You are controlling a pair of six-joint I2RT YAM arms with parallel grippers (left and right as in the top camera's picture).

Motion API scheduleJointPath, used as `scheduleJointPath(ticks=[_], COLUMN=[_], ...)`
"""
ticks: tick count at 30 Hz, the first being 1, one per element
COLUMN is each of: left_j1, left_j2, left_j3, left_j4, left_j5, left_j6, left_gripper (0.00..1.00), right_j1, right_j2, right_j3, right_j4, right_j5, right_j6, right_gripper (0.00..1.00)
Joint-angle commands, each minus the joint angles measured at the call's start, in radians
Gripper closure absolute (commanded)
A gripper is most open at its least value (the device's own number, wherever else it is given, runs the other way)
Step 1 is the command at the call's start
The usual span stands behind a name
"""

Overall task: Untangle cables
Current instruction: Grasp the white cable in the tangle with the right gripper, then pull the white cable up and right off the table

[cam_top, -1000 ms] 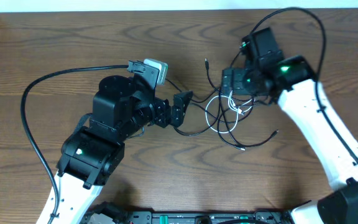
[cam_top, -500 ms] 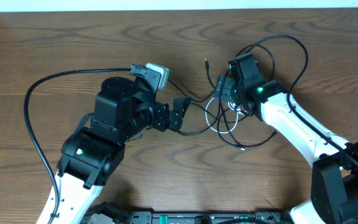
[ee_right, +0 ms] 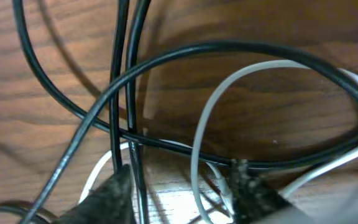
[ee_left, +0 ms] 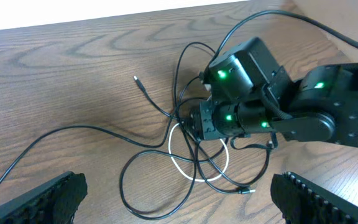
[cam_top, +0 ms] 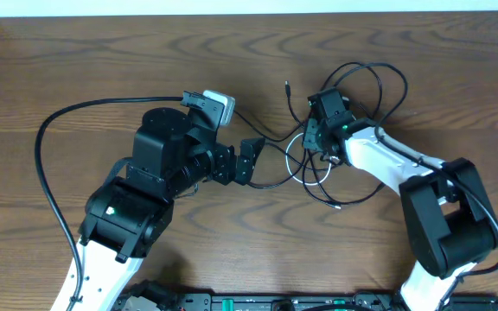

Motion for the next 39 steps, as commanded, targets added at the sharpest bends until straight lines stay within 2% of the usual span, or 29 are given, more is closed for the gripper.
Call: scheduleJointPath(ticks=[1,4,10,15,20,29,33,39], left_j1=[0.000,0.000,0.000,-0.001,-0.001,-0.001,0.000,-0.001], left_j2=[-0.002,-0.002,0.001,0.042,0.087,0.100,0.100,0.100], left_j3=[0.008,0.008,0.008,0.008,0.008,0.008,0.008,0.008], left_j4=[-0.003,-0.003,-0.002,-0.003,-0.002,-0.002,-0.002,-0.002], left_j5=[-0.010,-0.011,-0.011,-0.010,-0.010,-0.010,-0.010,-0.010], left_j6=[0.023,0.028,0.043,0.043,0.043,0.061,0.062,0.062], left_gripper=[0.00,0.00,0.00,0.00,0.00,0.00,0.00,0.00], right_j1=[-0.011,-0.019,-0.020,-0.023,-0.044,-0.208,-0.309,-0.488], right_j2=[-0.028,-0.129,-0.318,-0.389,-0.403,-0.404,-0.406,-0.401], right_j3=[0.018,0.106,0.409,0.681,0.909,1.245,1.335,1.345], right_j4=[-0.008,-0.118,-0.393,-0.504,-0.519,-0.519,-0.527,-0.557], right_j5=[-0.020,-0.027,-0.031,-0.031,-0.034,-0.041,-0.039,-0.031], right_j6=[-0.061,-0.100,-0.246,-0.340,-0.396,-0.396,-0.396,-0.403], right_gripper=[0.99,0.98,0.98,0.99,0.99,0.99,0.99,0.99])
